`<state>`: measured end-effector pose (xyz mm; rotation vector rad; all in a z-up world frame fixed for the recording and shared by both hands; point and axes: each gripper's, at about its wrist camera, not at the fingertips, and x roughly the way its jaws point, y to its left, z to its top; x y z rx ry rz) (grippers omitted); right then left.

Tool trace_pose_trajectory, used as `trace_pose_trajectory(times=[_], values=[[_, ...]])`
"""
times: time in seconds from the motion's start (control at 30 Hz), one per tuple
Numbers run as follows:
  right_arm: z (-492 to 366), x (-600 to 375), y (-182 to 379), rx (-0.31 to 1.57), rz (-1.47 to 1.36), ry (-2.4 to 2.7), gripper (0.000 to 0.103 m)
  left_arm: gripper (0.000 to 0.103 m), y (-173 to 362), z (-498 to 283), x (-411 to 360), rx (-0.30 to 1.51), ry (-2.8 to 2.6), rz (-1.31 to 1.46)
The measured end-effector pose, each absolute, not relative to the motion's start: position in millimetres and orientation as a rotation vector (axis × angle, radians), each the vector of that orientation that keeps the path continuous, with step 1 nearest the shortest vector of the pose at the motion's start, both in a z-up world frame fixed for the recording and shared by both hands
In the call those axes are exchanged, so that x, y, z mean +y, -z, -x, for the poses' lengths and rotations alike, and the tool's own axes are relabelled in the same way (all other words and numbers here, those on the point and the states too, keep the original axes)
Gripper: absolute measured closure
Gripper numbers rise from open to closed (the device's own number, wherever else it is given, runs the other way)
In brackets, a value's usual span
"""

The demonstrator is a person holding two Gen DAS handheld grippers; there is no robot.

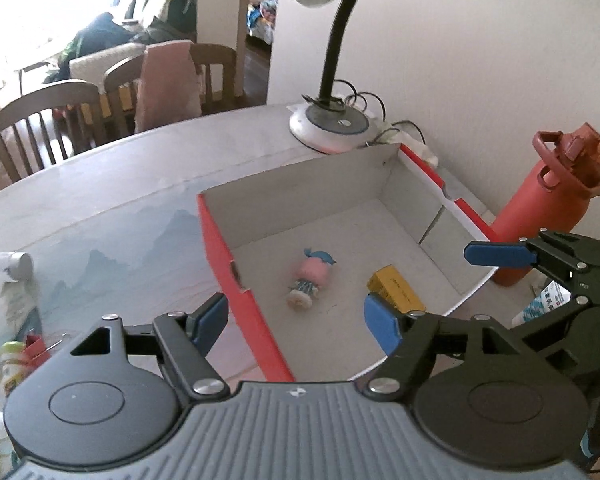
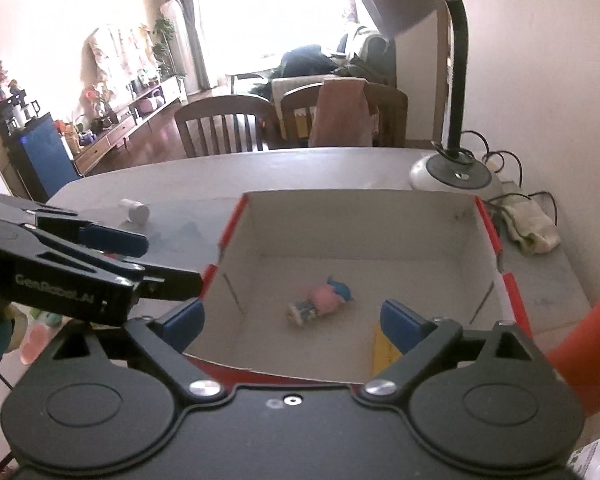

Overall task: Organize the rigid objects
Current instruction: 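Withdraw both grippers from the box back toward the items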

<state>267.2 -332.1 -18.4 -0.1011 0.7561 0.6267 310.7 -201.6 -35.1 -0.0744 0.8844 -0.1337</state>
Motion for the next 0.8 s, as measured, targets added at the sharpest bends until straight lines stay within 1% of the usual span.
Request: trace_pose_trajectory(times=[0.03,0.07,0.4,0.47,0.8], values=[[-265.1,-330.6,17.6,0.756,0.093,-0.632,0.006,0.023,33.6,-305.8,-198.3,0.876,0.124,0.086],[-262.9,-329.7,17.0,0.761,0.079,-0.642,0.006,0.021,32.3,-301.1,-194.5,0.868,0.119,0.101],[-235.4,-298.3,11.7,0.761,0.026,-0.708,0.005,0.021,20.5,-248.1,-153.4,0.792,0.065,0.167],[-227.0,-290.7,10.7,0.756,0.030,-0.702,0.004,0.018,20.2,-237.2,-142.3,0.782,0.056,0.174],[-178.9,-226.8,20.8,0.767,0.055,-0.739,0.004,0.018,23.5,-183.7,-70.5,0.766,0.014,0.172]])
